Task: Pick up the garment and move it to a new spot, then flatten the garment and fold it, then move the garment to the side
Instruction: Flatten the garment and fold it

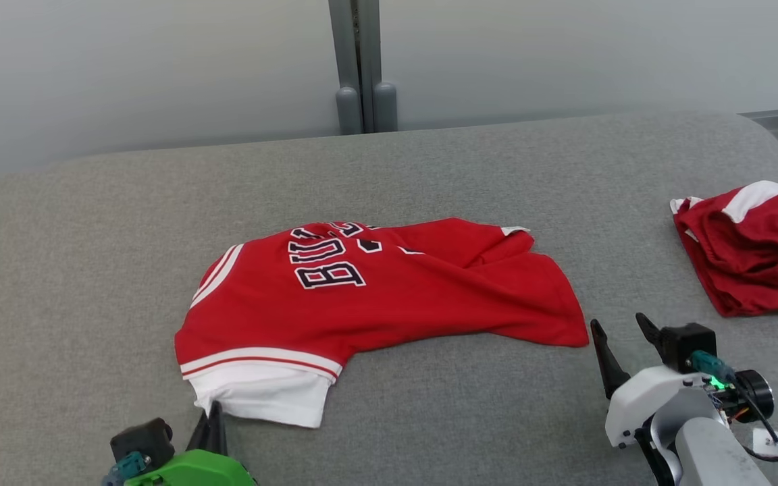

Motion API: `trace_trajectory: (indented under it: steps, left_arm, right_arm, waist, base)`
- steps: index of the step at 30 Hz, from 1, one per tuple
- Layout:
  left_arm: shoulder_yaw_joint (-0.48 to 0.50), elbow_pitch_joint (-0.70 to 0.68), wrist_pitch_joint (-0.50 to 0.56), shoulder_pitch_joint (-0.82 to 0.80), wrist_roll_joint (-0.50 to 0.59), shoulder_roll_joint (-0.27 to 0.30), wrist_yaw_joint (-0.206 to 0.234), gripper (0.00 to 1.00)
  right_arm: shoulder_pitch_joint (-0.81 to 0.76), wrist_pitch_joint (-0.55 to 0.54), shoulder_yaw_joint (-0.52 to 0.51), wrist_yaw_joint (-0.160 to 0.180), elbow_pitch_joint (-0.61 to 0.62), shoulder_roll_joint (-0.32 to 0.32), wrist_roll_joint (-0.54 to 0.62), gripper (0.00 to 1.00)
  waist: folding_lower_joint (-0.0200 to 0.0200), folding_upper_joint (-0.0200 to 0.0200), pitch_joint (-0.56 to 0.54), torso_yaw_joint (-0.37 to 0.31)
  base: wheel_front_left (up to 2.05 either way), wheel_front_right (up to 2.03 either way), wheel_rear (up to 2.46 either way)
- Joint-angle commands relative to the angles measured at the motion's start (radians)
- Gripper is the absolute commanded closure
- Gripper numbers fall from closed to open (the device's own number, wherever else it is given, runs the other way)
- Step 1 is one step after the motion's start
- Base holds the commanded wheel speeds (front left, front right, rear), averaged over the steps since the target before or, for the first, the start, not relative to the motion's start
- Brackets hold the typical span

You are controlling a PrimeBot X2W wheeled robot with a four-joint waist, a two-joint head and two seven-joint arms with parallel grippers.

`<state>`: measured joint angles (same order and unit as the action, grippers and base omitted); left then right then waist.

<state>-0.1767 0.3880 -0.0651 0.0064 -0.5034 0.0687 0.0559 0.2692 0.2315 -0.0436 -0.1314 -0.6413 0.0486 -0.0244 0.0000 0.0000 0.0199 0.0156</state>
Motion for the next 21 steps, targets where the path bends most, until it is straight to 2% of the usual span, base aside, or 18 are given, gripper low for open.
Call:
trace_trajectory:
  steps: [1,9,12,14,15,16,18,21]
  left_arm:
    - [0.006,-0.020,-0.015,-0.019,0.003,0.011,0.007,1.00]
    - [0.015,-0.108,-0.060,-0.025,0.008,0.022,0.010,1.00]
    - [0.014,-0.127,-0.070,-0.025,0.007,0.023,0.011,1.00]
    - [0.016,-0.140,-0.074,-0.024,0.003,0.024,0.011,1.00]
    - [0.017,-0.145,-0.078,-0.023,0.001,0.024,0.011,1.00]
    - [0.018,-0.148,-0.080,-0.023,0.000,0.025,0.010,1.00]
    - [0.019,-0.156,-0.084,-0.022,-0.003,0.027,0.007,1.00]
    - [0.018,-0.173,-0.092,-0.029,-0.010,0.029,-0.004,1.00]
  right_arm:
    - [0.032,-0.019,-0.004,0.002,-0.037,0.004,0.013,0.00]
    - [0.141,-0.109,0.001,0.002,-0.226,0.004,0.043,0.00]
    - [0.167,-0.124,0.025,0.002,-0.277,0.004,0.020,0.00]
    - [0.179,-0.126,0.047,0.002,-0.307,0.004,-0.007,0.34]
    - [0.184,-0.124,0.063,0.002,-0.320,0.003,-0.023,0.62]
    - [0.189,-0.121,0.073,0.002,-0.329,0.003,-0.032,0.69]
    - [0.201,-0.115,0.094,0.002,-0.345,0.003,-0.048,1.00]
    - [0.223,-0.092,0.127,0.002,-0.352,0.003,-0.101,1.00]
  waist:
    - [0.0000,0.0000,0.012,0.019]
    - [0.0000,0.0000,0.037,0.053]
    - [0.0000,0.0000,0.044,0.059]
    - [0.0000,0.0000,0.047,0.060]
    - [0.0000,0.0000,0.049,0.060]
    - [0.0000,0.0000,0.050,0.059]
    - [0.0000,0.0000,0.052,0.055]
    - [0.0000,0.0000,0.053,0.045]
  base:
    - [0.00,0.00,0.00]
    - [0.00,0.00,0.00]
    - [0.00,0.00,0.00]
    - [0.00,0.00,0.00]
    - [0.00,0.00,0.00]
    - [0.00,0.00,0.00]
    - [0.00,0.00,0.00]
    - [0.00,0.00,0.00]
